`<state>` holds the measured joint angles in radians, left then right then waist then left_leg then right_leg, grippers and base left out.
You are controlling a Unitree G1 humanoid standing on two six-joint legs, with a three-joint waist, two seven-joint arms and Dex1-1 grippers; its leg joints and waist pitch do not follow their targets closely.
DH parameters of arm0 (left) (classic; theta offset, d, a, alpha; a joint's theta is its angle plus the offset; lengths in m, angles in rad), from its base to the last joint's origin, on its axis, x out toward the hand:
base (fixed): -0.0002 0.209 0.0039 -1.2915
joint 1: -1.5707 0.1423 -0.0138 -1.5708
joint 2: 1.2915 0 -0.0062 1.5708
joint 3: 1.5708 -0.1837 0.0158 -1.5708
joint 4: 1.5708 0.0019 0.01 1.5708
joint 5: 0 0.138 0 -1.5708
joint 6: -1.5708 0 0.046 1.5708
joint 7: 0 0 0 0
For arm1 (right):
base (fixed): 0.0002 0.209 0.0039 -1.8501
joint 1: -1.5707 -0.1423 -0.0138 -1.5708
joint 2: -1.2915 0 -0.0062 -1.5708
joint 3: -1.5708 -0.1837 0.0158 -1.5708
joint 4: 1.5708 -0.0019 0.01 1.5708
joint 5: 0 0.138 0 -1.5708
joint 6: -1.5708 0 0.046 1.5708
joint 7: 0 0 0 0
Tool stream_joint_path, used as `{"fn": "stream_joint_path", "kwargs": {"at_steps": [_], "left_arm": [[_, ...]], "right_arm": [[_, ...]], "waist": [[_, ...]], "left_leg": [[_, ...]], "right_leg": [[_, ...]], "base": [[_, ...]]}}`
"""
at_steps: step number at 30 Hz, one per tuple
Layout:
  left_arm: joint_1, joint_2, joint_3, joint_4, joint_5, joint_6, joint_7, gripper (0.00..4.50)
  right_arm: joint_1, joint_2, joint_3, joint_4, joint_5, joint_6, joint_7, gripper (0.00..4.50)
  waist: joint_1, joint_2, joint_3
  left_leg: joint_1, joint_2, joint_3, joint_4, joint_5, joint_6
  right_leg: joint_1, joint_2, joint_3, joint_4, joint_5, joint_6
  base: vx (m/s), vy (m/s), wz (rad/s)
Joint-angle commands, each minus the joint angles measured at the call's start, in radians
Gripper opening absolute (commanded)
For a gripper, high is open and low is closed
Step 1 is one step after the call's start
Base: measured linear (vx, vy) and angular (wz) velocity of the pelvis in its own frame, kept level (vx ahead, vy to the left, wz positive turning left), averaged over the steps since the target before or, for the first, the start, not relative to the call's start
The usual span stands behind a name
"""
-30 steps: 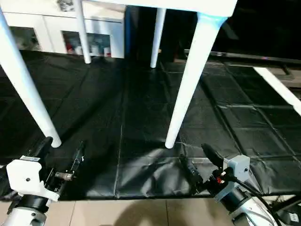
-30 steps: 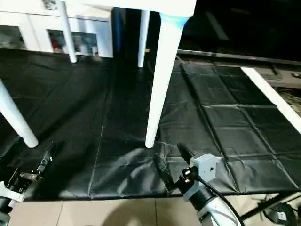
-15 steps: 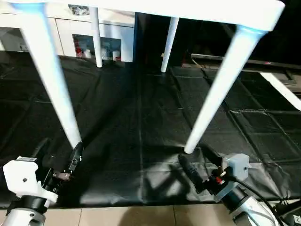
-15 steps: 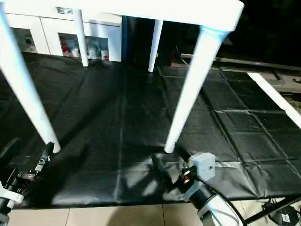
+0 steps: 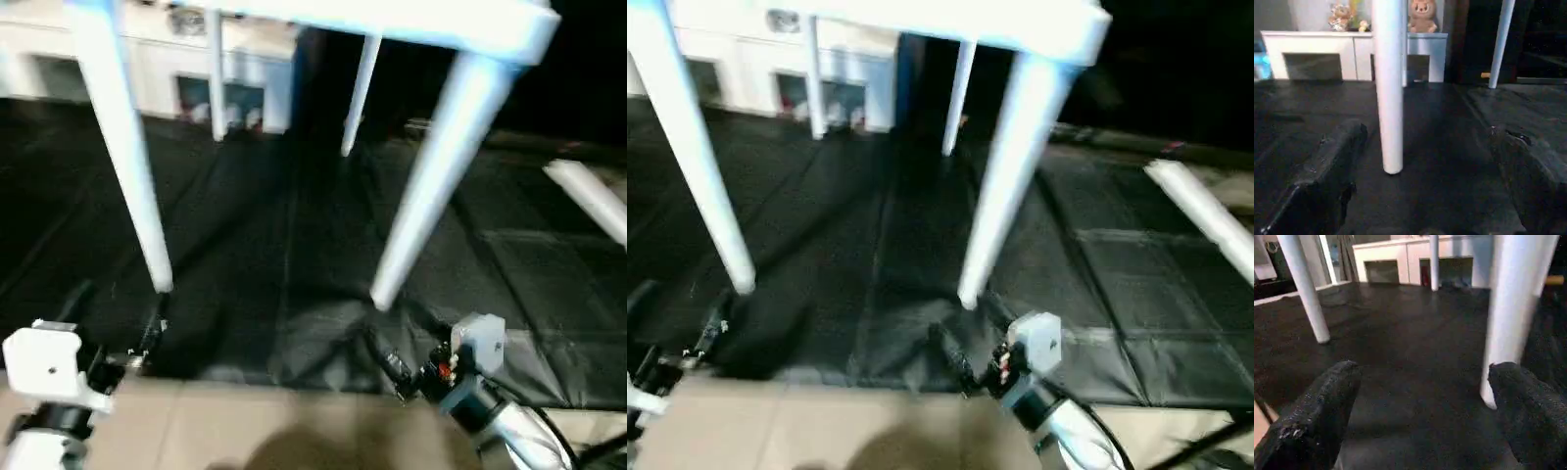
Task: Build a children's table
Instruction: Flip table
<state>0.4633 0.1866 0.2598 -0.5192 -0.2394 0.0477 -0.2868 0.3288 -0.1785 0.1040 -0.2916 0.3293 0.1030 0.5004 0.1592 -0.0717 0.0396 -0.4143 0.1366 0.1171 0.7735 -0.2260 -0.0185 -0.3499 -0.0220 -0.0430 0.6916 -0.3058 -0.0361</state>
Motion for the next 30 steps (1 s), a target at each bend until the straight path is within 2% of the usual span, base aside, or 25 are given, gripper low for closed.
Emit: {"fn": "stream_joint_path", "kwargs": {"at_steps": [1,2,3,4,5,7,8,9,10,11,12,13,14,15,16,17,18,19,20,23,26,27,28,29,30], "left_arm": [[-0.013,0.011,-0.003,-0.003,-0.004,0.004,-0.001,4.48],[-0.014,0.013,-0.003,-0.003,-0.006,0.005,-0.001,4.48],[-0.016,0.015,-0.003,-0.002,-0.007,0.006,0.0,4.48],[-0.017,0.021,-0.003,-0.001,-0.004,0.005,-0.001,4.48],[-0.017,0.021,-0.003,-0.001,-0.004,0.005,-0.001,4.48],[-0.028,0.036,-0.004,0.0,0.01,0.02,-0.003,4.48],[-0.033,0.04,-0.002,0.0,0.018,0.021,-0.002,4.48],[-0.038,0.042,-0.001,-0.001,0.019,0.024,-0.003,4.48],[-0.044,0.049,-0.002,-0.001,0.022,0.028,-0.004,4.48],[-0.054,0.059,-0.004,0.0,0.022,0.042,-0.007,4.48],[-0.054,0.059,-0.004,0.0,0.022,0.042,-0.007,4.48],[-0.064,0.065,-0.006,0.003,0.013,0.063,-0.008,4.48],[-0.067,0.066,-0.006,0.005,0.012,0.069,-0.007,4.48],[-0.072,0.068,-0.006,0.006,0.014,0.074,-0.005,4.48],[-0.077,0.069,-0.006,0.008,0.015,0.076,-0.004,4.48],[-0.088,0.075,-0.008,0.017,0.016,0.077,-0.003,4.48],[-0.09,0.076,-0.008,0.019,0.017,0.078,-0.002,4.48],[-0.101,0.081,-0.009,0.027,0.019,0.086,0.001,4.48],[-0.104,0.082,-0.008,0.029,0.019,0.088,0.002,4.48],[-0.141,0.085,0.0,0.056,0.013,0.093,0.01,4.48],[-0.148,0.087,-0.001,0.062,0.014,0.093,0.007,4.48],[-0.153,0.088,-0.002,0.067,0.016,0.092,0.006,4.48],[-0.153,0.088,-0.002,0.067,0.016,0.092,0.006,4.48],[-0.17,0.092,-0.004,0.081,0.02,0.094,0.007,4.48],[-0.17,0.092,-0.004,0.081,0.02,0.094,0.007,4.48]], "right_arm": [[-0.005,0.006,-0.005,-0.006,0.0,-0.005,-0.003,4.46],[-0.004,0.007,-0.003,-0.006,-0.001,-0.005,-0.003,4.46],[-0.004,0.008,-0.003,-0.006,-0.001,-0.006,-0.003,4.46],[-0.004,0.01,-0.003,-0.005,-0.001,-0.005,-0.005,4.46],[-0.004,0.01,-0.003,-0.005,-0.001,-0.005,-0.005,4.46],[-0.007,0.013,-0.004,0.0,-0.004,-0.004,-0.014,4.46],[-0.008,0.014,-0.004,0.002,-0.004,-0.005,-0.02,4.46],[-0.007,0.017,-0.005,0.003,-0.002,-0.006,-0.026,4.46],[-0.008,0.021,-0.008,0.007,-0.006,-0.009,-0.035,4.46],[-0.01,0.032,-0.016,0.017,-0.017,-0.018,-0.057,4.46],[-0.01,0.032,-0.016,0.017,-0.017,-0.018,-0.057,4.46],[-0.011,0.054,-0.031,0.025,-0.016,-0.022,-0.088,4.46],[-0.011,0.061,-0.035,0.027,-0.014,-0.022,-0.095,4.46],[-0.011,0.066,-0.038,0.027,-0.019,-0.029,-0.104,4.46],[-0.01,0.071,-0.041,0.027,-0.02,-0.032,-0.11,4.46],[-0.009,0.075,-0.042,0.029,-0.025,-0.038,-0.119,4.46],[-0.009,0.076,-0.042,0.029,-0.025,-0.039,-0.12,4.46],[-0.009,0.079,-0.042,0.03,-0.026,-0.041,-0.124,4.46],[-0.009,0.079,-0.042,0.03,-0.026,-0.041,-0.125,4.46],[-0.018,0.085,-0.04,0.04,-0.027,-0.02,-0.134,4.46],[-0.022,0.085,-0.04,0.042,-0.029,-0.02,-0.137,4.46],[-0.025,0.084,-0.04,0.044,-0.03,-0.022,-0.14,4.46],[-0.025,0.084,-0.04,0.044,-0.03,-0.022,-0.14,4.46],[-0.027,0.088,-0.045,0.046,-0.029,-0.023,-0.146,4.46],[-0.027,0.088,-0.045,0.046,-0.029,-0.023,-0.146,4.46]], "waist": [[0.01,-0.016,0.003],[0.029,-0.003,-0.017],[0.036,0.001,-0.01],[0.045,0.008,-0.006],[0.048,0.007,0.005],[0.051,0.016,0.02],[0.046,0.027,0.024],[0.037,0.036,0.023],[0.018,0.064,0.02],[0.001,0.08,0.011],[0.02,0.109,0.012],[0.045,0.124,0.002],[0.028,0.113,-0.01],[0.031,0.104,-0.008],[0.022,0.067,-0.015],[0.028,0.07,-0.006],[0.029,0.062,-0.007],[0.027,0.06,-0.012],[0.027,0.06,-0.012],[0.016,0.067,-0.028],[-0.004,0.064,-0.023],[-0.012,0.072,-0.029],[-0.008,0.053,-0.029],[-0.009,0.043,-0.029],[-0.003,0.05,-0.023]], "left_leg": [[-0.011,-0.017,-0.015,-0.013,-0.075,0.017],[-0.015,-0.013,-0.05,-0.044,-0.119,0.043],[-0.009,-0.008,-0.062,-0.047,-0.133,0.052],[0.005,-0.011,-0.079,-0.043,-0.157,0.05],[0.029,-0.029,-0.079,-0.032,-0.145,0.025],[0.071,-0.031,-0.073,-0.045,-0.146,0.019],[0.117,-0.018,-0.067,-0.082,-0.185,0.029],[0.16,-0.009,-0.062,-0.098,-0.252,0.035],[0.196,0.039,-0.076,-0.199,-0.473,0.05],[0.118,0.163,-0.118,-0.343,-0.748,0.095],[0.061,0.177,-0.12,-0.381,-0.86,0.097],[0.064,0.142,-0.073,-0.366,-0.91,0.098],[0.073,0.133,-0.078,-0.352,-0.919,0.061],[0.08,0.121,-0.077,-0.34,-0.894,0.037],[0.1,0.092,-0.072,-0.288,-0.71,0.006],[0.076,0.08,-0.06,-0.274,-0.507,-0.039],[0.091,0.082,-0.042,-0.265,-0.377,-0.042],[0.082,0.082,-0.036,-0.267,-0.269,-0.029],[0.082,0.082,-0.036,-0.267,-0.269,-0.029],[0.067,0.084,-0.029,-0.265,-0.193,-0.026],[0.064,0.081,-0.024,-0.264,-0.2,-0.017],[0.112,0.087,0.029,-0.236,-0.216,-0.061],[0.115,0.071,0.046,-0.226,-0.233,-0.094],[0.075,0.055,0.053,-0.231,-0.2,-0.119],[0.081,0.05,0.06,-0.221,-0.239,-0.107]], "right_leg": [[-0.009,-0.19,0.176,-0.245,-1.024,0.245],[0.046,-0.232,0.213,-0.217,-0.783,0.155],[0.044,-0.249,0.219,-0.223,-0.695,0.107],[0.046,-0.26,0.233,-0.228,-0.57,0.026],[0.031,-0.239,0.209,-0.243,-0.606,0.006],[-0.005,-0.209,0.18,-0.267,-0.731,-0.019],[-0.033,-0.179,0.141,-0.273,-0.786,-0.025],[-0.056,-0.161,0.109,-0.277,-0.807,-0.023],[-0.076,-0.079,0.035,-0.227,-0.652,-0.023],[-0.019,-0.043,-0.002,-0.071,-0.288,-0.037],[0.012,-0.041,-0.018,0.014,-0.133,-0.045],[-0.007,-0.036,-0.035,0.007,0.023,-0.03],[0.01,-0.065,-0.015,-0.011,0.054,-0.002],[0.011,-0.079,0.004,-0.029,0.022,0.012],[0.007,-0.127,0.054,-0.105,-0.138,0.015],[0.008,-0.162,0.073,-0.149,-0.267,-0.004],[-0.002,-0.16,0.085,-0.163,-0.293,-0.015],[0.009,-0.151,0.085,-0.158,-0.236,-0.02],[0.009,-0.151,0.085,-0.158,-0.236,-0.02],[0.015,-0.128,0.073,-0.139,-0.007,-0.027],[0.019,-0.127,0.071,-0.136,0.07,-0.039],[-0.024,-0.108,0.113,-0.161,0.005,-0.025],[-0.019,-0.1,0.129,-0.155,-0.016,-0.022],[0.011,-0.087,0.157,-0.143,0.015,-0.012],[-0.007,-0.091,0.176,-0.16,-0.032,-0.007]], "base": [[-0.053,-0.144,0.0],[-0.053,-0.144,0.0],[-0.047,-0.089,0.07],[-0.104,-0.066,0.07],[-0.104,-0.066,0.07],[-0.102,0.019,0.1],[-0.101,0.057,0.13],[-0.137,0.133,0.14],[-0.111,0.148,0.13],[-0.111,0.148,0.13],[-0.091,0.126,0.21],[-0.077,0.109,0.2],[-0.077,0.109,0.2],[0.001,0.068,0.05],[0.0,0.0,0.0],[0.0,0.0,0.0],[0.0,0.0,0.0],[0.0,0.0,0.0],[0.0,0.0,0.0],[0.0,0.0,0.0],[0.0,0.0,0.0],[0.0,0.0,0.0],[0.038,0.025,-0.4],[0.038,0.025,-0.4],[0.01,0.043,-0.59]]}}
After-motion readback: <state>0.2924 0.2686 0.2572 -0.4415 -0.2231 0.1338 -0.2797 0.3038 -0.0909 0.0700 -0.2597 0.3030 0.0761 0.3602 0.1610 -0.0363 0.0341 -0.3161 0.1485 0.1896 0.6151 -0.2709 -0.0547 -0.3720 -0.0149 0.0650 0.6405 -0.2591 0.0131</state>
